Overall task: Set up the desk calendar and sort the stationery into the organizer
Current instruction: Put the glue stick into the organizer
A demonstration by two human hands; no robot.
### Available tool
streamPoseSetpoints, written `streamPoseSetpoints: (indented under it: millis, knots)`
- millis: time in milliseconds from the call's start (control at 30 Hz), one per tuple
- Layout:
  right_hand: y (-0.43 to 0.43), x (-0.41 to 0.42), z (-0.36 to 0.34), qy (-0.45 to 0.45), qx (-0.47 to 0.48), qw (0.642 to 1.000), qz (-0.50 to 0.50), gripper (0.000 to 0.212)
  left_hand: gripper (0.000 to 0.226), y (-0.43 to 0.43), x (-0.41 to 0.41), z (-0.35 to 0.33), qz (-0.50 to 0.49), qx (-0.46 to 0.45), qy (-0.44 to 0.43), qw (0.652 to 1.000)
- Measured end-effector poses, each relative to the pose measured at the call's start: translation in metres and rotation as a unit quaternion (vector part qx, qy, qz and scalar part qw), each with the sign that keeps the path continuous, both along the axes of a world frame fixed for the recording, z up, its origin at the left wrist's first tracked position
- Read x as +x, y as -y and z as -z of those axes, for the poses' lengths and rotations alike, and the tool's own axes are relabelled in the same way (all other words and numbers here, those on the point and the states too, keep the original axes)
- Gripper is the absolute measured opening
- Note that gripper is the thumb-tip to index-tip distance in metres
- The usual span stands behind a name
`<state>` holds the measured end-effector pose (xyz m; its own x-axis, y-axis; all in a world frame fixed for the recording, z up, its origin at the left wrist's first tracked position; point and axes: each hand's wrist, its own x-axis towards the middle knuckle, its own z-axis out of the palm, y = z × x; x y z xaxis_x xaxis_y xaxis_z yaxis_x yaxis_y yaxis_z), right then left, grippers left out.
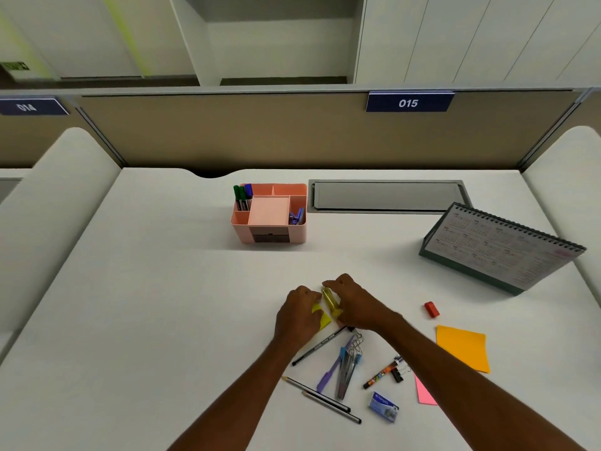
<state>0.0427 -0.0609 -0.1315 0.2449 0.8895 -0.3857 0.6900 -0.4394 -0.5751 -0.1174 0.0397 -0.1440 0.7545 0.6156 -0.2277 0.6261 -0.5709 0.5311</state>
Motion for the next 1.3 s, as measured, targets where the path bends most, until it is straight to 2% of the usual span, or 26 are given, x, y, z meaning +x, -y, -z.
streamPoseSetpoints:
  millis: [133,233,400,700,867,1000,1167,1300]
  knots:
    - [-0.003,-0.002,-0.003,0.01,0.019,1.0,0.004,0.074,0.044,0.001,-0.004,0.0,0.004,-0.013,0.025,1.0]
    - [-0.005,-0.001,-0.003,-0.022,0.056,0.998,0.037,0.078,0.042,0.001,-0.001,-0.006,-0.041,-0.068,0.081,0.994]
    - [-0.022,-0.005,-0.02,-0.056,0.106,0.99,0.079,0.084,0.029,-0.01,0.006,-0.032,-0.198,-0.222,0.185,0.937]
    - [-0.069,-0.017,-0.059,-0.065,0.215,0.967,0.12,0.092,0.033,-0.058,0.011,-0.071,-0.285,-0.264,0.247,0.888]
    - [-0.091,-0.022,-0.077,-0.094,0.218,0.957,0.167,0.09,0.03,-0.096,0.017,-0.091,-0.319,-0.241,0.266,0.877]
    - [-0.098,-0.024,-0.076,-0.098,0.223,0.957,0.157,0.075,0.036,-0.137,0.025,-0.101,-0.352,-0.202,0.254,0.878]
    - [-0.098,-0.028,-0.075,-0.131,0.199,0.959,0.154,0.057,0.039,-0.176,0.037,-0.103,-0.347,-0.119,0.184,0.912]
    - [-0.096,-0.027,-0.071,-0.147,0.192,0.958,0.157,0.051,0.041,-0.194,0.048,-0.099,-0.354,-0.067,0.14,0.922]
